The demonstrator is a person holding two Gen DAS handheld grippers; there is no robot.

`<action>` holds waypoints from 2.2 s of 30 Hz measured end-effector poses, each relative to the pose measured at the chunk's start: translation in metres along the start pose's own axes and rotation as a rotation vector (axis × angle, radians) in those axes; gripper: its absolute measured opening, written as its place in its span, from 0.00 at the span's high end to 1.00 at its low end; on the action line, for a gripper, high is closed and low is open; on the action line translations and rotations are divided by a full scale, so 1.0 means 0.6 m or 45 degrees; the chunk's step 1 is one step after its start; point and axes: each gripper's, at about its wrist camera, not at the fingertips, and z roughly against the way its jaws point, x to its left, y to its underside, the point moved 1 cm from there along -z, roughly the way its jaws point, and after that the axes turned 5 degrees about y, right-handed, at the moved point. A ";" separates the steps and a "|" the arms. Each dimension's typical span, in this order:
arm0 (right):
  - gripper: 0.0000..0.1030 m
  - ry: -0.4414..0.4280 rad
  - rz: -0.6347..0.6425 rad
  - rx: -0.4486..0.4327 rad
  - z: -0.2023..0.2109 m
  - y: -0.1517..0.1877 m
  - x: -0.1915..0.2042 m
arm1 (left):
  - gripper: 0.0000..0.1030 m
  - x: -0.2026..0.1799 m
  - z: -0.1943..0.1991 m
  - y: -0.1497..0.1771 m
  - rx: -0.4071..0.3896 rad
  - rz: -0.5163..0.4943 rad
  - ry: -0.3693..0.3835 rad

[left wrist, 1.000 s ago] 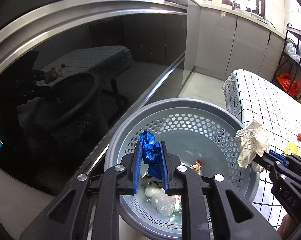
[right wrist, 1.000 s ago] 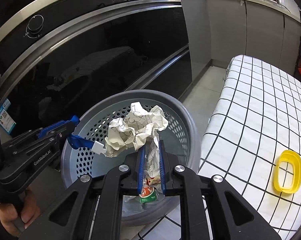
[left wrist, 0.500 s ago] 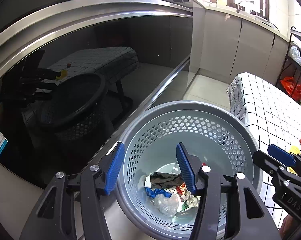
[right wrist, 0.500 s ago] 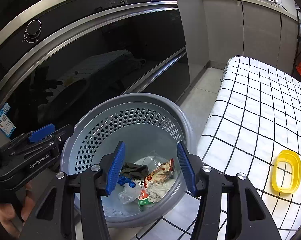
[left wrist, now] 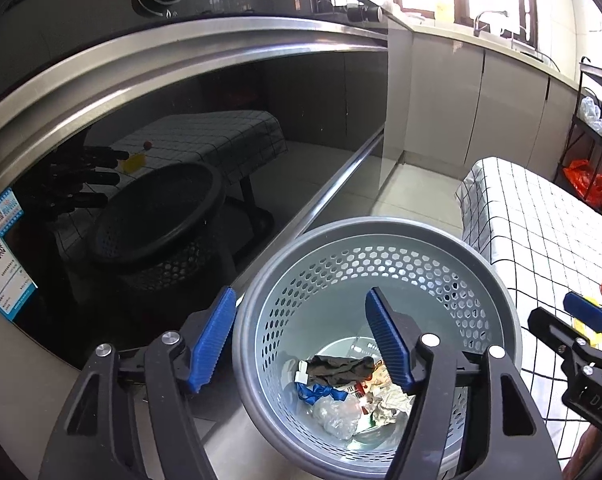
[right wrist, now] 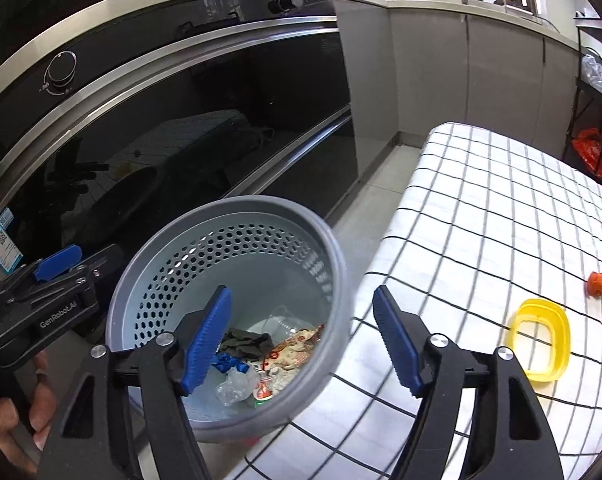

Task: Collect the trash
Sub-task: 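Move both open tools back over the table toward the yellow lid and orange peel, then grasp the yellow plastic lid by its rim with the left tool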

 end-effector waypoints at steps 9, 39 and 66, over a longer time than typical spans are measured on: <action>0.19 0.230 -0.106 -0.037 0.048 0.005 -0.073 | 0.33 -0.030 0.024 0.006 -0.012 -0.020 0.040; 0.18 0.715 -0.394 -0.043 0.219 0.089 -0.464 | 0.15 -0.497 0.024 0.071 0.159 -0.337 0.447; 0.18 0.574 -0.525 -0.046 0.207 0.070 -0.506 | 0.22 -0.585 -0.085 0.106 0.340 -0.348 0.451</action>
